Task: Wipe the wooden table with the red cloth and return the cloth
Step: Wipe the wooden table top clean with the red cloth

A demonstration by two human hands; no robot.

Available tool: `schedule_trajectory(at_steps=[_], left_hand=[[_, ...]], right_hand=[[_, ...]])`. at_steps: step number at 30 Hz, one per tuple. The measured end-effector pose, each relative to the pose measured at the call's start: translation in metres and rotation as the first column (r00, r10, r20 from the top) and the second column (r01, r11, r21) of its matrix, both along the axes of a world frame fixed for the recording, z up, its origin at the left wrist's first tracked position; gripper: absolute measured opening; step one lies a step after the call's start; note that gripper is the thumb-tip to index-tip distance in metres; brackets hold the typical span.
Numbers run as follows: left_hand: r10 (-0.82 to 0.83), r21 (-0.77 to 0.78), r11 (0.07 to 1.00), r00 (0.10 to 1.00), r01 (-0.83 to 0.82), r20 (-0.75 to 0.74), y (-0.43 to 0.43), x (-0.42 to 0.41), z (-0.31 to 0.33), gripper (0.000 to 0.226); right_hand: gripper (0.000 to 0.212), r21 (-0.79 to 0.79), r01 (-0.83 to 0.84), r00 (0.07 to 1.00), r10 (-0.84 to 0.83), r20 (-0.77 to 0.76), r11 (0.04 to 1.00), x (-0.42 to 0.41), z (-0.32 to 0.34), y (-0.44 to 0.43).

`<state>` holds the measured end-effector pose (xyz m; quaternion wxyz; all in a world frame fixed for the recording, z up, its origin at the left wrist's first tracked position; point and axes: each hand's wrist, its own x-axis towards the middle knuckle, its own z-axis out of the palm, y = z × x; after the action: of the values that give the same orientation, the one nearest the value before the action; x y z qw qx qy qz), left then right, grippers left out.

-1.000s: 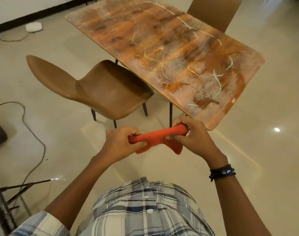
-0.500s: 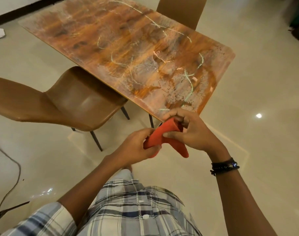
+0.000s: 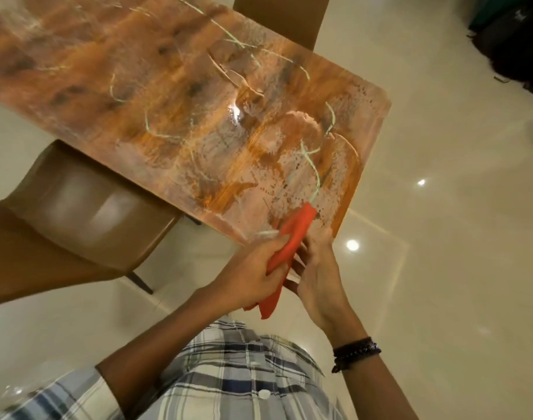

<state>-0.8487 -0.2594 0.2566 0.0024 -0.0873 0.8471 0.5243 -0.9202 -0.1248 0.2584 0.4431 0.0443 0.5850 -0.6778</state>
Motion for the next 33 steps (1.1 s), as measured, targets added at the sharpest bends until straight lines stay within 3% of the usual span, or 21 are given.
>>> schedule_trajectory(at_steps=[2, 5, 7, 10, 12, 13, 15, 16, 18, 21, 22, 24, 26, 28, 33], left_hand=[[-0.116, -0.047, 0.992, 0.992, 0.118, 0.054, -0.009, -0.012, -0.002, 0.060], [-0.277, -0.081, 0.952, 0.942, 0.296, 0.189, -0.027, -0.029, -0.001, 0.086], [-0.392, 0.022, 0.917, 0.890, 0.398, 0.234, -0.041, -0.042, 0.004, 0.092], [-0.523, 0.325, 0.837, 0.819, 0.440, 0.238, -0.064, -0.061, 0.012, 0.075], [-0.464, 0.488, 0.815, 0.857, 0.313, 0.225, -0.081, -0.070, 0.004, 0.060], [-0.350, 0.474, 0.854, 0.911, 0.215, 0.218, -0.090, -0.074, -0.006, 0.053], [0.004, 0.292, 0.954, 0.977, -0.068, 0.213, -0.106, -0.077, -0.036, 0.044], [0.163, 0.203, 0.958, 0.968, -0.201, 0.190, -0.112, -0.077, -0.053, 0.044], [0.306, 0.086, 0.945, 0.947, -0.314, 0.098, -0.117, -0.074, -0.082, 0.047], [0.280, -0.261, 0.927, 0.960, -0.268, 0.010, -0.108, -0.074, -0.116, 0.060], [0.275, -0.346, 0.903, 0.961, -0.254, 0.011, -0.103, -0.077, -0.123, 0.061], [0.290, -0.392, 0.883, 0.957, -0.258, 0.023, -0.090, -0.084, -0.134, 0.057], [0.316, -0.387, 0.876, 0.949, -0.287, 0.012, -0.078, -0.090, -0.144, 0.056], [0.350, -0.402, 0.855, 0.937, -0.328, -0.019, -0.072, -0.092, -0.149, 0.057], [0.355, -0.467, 0.803, 0.927, -0.369, -0.121, -0.066, -0.092, -0.154, 0.055]], right_hand=[[0.081, -0.102, 0.177, 0.979, -0.164, 0.122, 0.979, -0.008, -0.003, -0.015], [0.073, -0.226, 0.370, 0.916, -0.312, 0.254, 0.901, -0.023, -0.005, -0.029], [0.075, -0.238, 0.417, 0.889, -0.340, 0.306, 0.877, -0.034, -0.012, -0.032], [0.090, -0.155, 0.444, 0.863, -0.375, 0.340, 0.882, -0.052, -0.020, -0.033], [0.079, -0.083, 0.422, 0.873, -0.380, 0.305, 0.903, -0.064, -0.020, -0.033], [0.064, 0.000, 0.430, 0.877, -0.418, 0.237, 0.903, -0.073, -0.020, -0.032], [0.042, 0.165, 0.451, 0.888, -0.460, 0.016, 0.877, -0.092, -0.024, -0.025], [0.034, 0.219, 0.430, 0.902, -0.411, -0.130, 0.876, -0.101, -0.025, -0.023], [0.029, 0.337, 0.378, 0.870, -0.206, -0.447, 0.862, -0.116, -0.031, -0.019], [0.052, 0.467, 0.321, 0.613, 0.195, -0.766, 0.824, -0.142, -0.057, -0.011], [0.057, 0.558, 0.271, 0.505, 0.378, -0.776, 0.784, -0.150, -0.067, -0.011], [0.062, 0.794, 0.151, 0.362, 0.714, -0.599, 0.589, -0.157, -0.086, -0.015], [0.062, 0.917, 0.049, 0.266, 0.880, -0.395, 0.396, -0.149, -0.103, -0.017], [0.061, 0.928, 0.088, 0.180, 0.910, -0.373, 0.362, -0.140, -0.120, -0.014], [0.054, 0.887, 0.253, 0.064, 0.908, -0.414, 0.386, -0.146, -0.144, -0.008]])
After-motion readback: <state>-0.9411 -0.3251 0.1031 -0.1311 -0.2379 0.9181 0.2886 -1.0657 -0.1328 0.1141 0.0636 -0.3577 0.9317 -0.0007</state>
